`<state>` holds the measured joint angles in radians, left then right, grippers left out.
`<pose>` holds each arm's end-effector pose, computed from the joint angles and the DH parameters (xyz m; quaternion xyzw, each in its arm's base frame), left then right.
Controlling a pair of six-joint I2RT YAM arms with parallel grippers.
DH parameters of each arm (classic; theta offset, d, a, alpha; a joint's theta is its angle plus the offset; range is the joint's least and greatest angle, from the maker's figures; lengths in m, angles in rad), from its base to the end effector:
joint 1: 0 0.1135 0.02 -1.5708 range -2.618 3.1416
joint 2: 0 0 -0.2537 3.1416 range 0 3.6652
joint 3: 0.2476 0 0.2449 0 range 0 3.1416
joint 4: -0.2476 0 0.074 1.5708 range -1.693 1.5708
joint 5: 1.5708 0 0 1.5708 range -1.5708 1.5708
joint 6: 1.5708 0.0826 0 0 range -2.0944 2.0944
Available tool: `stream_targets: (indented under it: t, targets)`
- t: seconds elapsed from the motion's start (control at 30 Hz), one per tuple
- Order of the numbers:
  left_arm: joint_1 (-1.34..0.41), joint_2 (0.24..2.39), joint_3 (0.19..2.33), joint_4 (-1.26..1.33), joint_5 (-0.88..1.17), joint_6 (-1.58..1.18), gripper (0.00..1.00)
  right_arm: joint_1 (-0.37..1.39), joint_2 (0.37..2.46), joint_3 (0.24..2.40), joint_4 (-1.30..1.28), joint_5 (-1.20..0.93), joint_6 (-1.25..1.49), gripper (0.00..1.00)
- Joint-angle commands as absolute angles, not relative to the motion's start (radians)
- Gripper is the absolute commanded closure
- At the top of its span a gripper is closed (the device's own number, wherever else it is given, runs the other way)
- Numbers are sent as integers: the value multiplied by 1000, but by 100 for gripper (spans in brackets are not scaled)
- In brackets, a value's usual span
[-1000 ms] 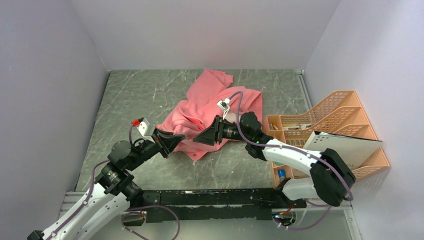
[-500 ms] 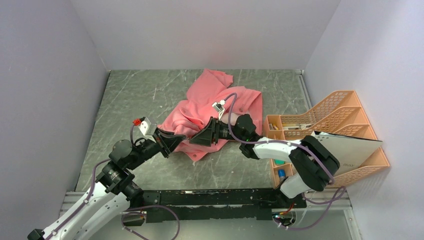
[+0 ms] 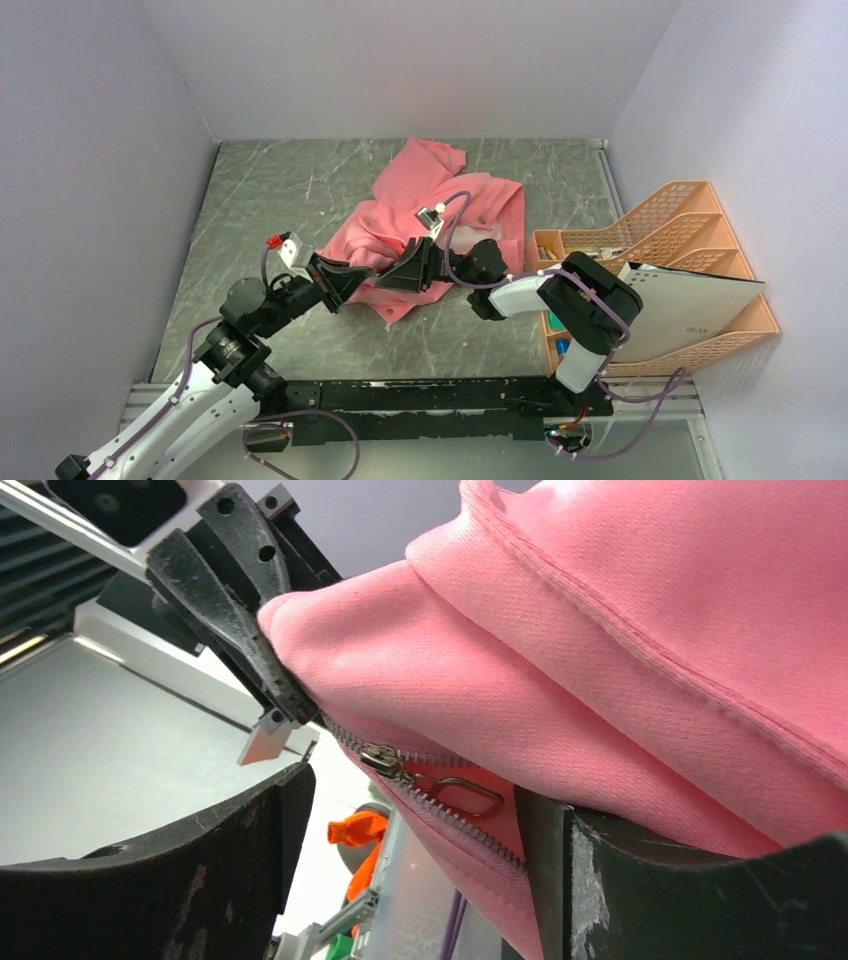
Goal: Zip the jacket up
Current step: Zip the zipper on the jacket.
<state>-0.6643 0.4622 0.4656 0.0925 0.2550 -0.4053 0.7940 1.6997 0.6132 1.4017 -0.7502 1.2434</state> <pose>0.1315 -0.1295 0.3022 0.1795 0.6492 -0.4477 0.5881 0.2010 0.2849 0.2246 -0.1673 0.5989 0.7540 0.2117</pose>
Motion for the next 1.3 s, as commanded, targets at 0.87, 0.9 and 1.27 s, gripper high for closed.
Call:
stream_targets:
  t: [0.87,0.9,1.27]
  targets:
    - [-664,421,488,84,159,-416,95,775,1575,574,1686,-664,1329,50]
    - [-664,423,489,83,159,-415,95,774,1576,577,1684,-667,1328,51]
    - [-664,437,497,77,165,-413,95,774,1557,581,1589,-676,1273,67]
